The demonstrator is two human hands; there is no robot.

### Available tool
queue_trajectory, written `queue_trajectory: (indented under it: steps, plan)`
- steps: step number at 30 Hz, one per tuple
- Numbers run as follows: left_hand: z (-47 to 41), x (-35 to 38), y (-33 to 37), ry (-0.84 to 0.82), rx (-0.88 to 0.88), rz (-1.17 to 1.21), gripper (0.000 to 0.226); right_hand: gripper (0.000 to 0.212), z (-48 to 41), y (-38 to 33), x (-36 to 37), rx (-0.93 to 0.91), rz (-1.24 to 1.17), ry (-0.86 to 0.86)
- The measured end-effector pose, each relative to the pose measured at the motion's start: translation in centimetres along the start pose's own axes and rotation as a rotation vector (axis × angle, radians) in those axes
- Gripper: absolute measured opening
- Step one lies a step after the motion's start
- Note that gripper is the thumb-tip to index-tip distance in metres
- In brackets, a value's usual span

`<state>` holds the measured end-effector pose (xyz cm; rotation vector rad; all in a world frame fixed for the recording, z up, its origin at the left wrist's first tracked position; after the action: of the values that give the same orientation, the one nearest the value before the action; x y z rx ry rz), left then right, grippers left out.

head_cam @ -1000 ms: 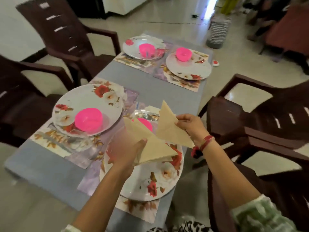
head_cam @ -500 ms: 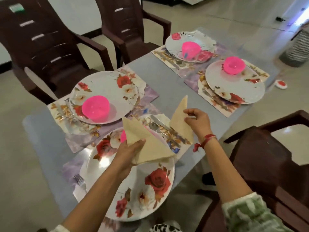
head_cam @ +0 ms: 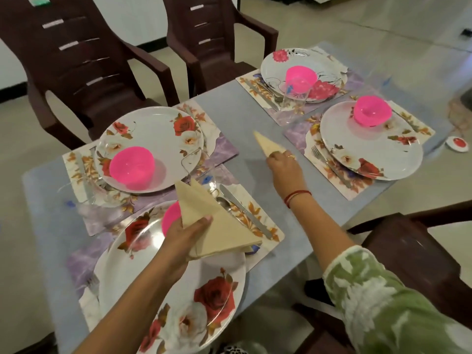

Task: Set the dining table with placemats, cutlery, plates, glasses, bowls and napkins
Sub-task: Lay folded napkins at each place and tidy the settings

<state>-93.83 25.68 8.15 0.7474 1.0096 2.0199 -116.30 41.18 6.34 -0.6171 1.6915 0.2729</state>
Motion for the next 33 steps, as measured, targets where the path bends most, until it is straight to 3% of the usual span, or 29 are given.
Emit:
queue_trajectory:
  steps: [5, 11, 26, 28, 32, 33]
  plan:
    - [0.1, -0.3, -0.2, -0.001, -0.009, -0.021, 0.024, 0.023, 2.1, -1.8, 3.8, -0.055, 0.053, -0.19]
    - [0.5, -0.3, -0.2, 0.009, 0.019, 0.017, 0.016, 0.038, 2.8, -1.6, 4.4, -0.038, -0.049, -0.196]
    - [1.1, -1.3, -0.5, 0.028, -0.003, 0.003, 0.027, 0.031, 4.0, -0.9, 4.4, 0.063, -0.145, -0.24]
    - [1.3, -1.5, -0.5, 0.023, 0.002, 0.01, 0.033, 0.029, 4.0, -1.3, 3.4, 0.081, -0.21, -0.189]
    - [1.8, -1.9, -0.9, 0.027, 0.008, 0.034, 0.054, 0.019, 5.3, -5.3, -2.8, 0.108, -0.628, 0.217]
    - [1.9, -2.1, -0.9, 0.028, 0.011, 0.038, 0.06, 0.016, 6.2, -6.8, -4.4, 0.123, -0.757, 0.242]
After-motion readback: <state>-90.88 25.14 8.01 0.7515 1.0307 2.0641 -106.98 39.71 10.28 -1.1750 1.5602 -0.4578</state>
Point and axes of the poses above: each hand's wrist, its own z-axis away from the middle knuckle, its own x-axis out of the palm, y = z × x, the point moved 3 cm from there along -z, towards the middle knuckle, and after that the axes turned 4 degrees about x, right-handed, at the moved point
